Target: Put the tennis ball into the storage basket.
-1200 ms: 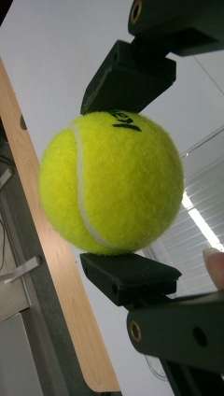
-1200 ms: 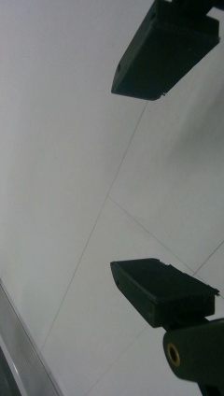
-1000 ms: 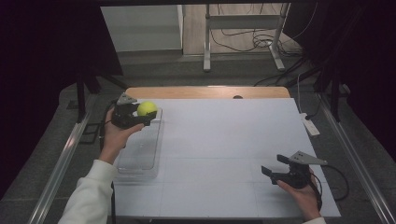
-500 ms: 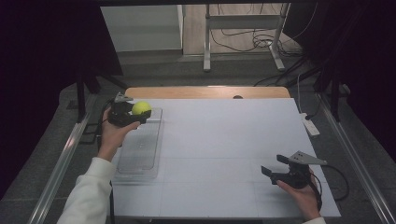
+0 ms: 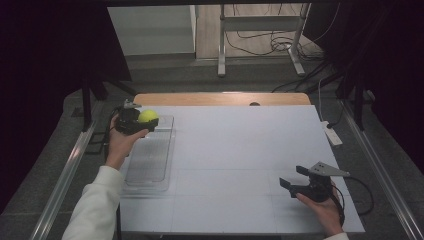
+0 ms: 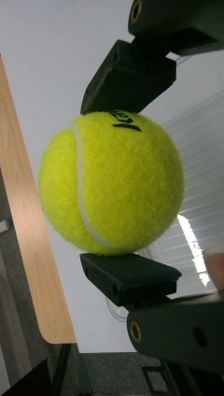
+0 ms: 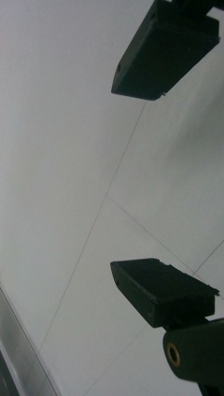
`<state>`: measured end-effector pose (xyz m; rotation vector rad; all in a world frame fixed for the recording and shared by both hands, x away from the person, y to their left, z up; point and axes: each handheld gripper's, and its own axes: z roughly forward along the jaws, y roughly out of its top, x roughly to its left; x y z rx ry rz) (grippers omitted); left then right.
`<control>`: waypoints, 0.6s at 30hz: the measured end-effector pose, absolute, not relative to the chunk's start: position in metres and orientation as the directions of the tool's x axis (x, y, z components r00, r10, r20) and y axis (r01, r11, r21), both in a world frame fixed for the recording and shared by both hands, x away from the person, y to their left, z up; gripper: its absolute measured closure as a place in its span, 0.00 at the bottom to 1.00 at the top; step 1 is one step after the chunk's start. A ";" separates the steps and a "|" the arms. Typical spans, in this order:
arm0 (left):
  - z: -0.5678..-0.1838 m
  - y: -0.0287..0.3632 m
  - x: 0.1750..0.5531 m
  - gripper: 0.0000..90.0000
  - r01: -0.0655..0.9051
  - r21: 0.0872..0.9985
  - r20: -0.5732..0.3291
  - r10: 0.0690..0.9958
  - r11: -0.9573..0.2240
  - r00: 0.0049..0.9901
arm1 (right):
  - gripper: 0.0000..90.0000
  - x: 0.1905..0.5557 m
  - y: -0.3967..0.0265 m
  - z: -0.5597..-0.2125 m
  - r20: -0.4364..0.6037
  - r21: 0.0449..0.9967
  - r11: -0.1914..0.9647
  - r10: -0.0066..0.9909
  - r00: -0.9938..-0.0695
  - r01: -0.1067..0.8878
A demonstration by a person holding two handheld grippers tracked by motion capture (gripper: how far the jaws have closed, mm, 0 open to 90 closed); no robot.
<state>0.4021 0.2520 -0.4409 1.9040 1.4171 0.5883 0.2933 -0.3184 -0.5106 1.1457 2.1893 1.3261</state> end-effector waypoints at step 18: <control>-0.458 0.265 0.417 0.29 0.695 0.701 -0.026 0.968 -0.160 0.248 | 0.14 0.293 -0.319 -0.511 0.119 0.849 0.241 0.779 -0.616 0.470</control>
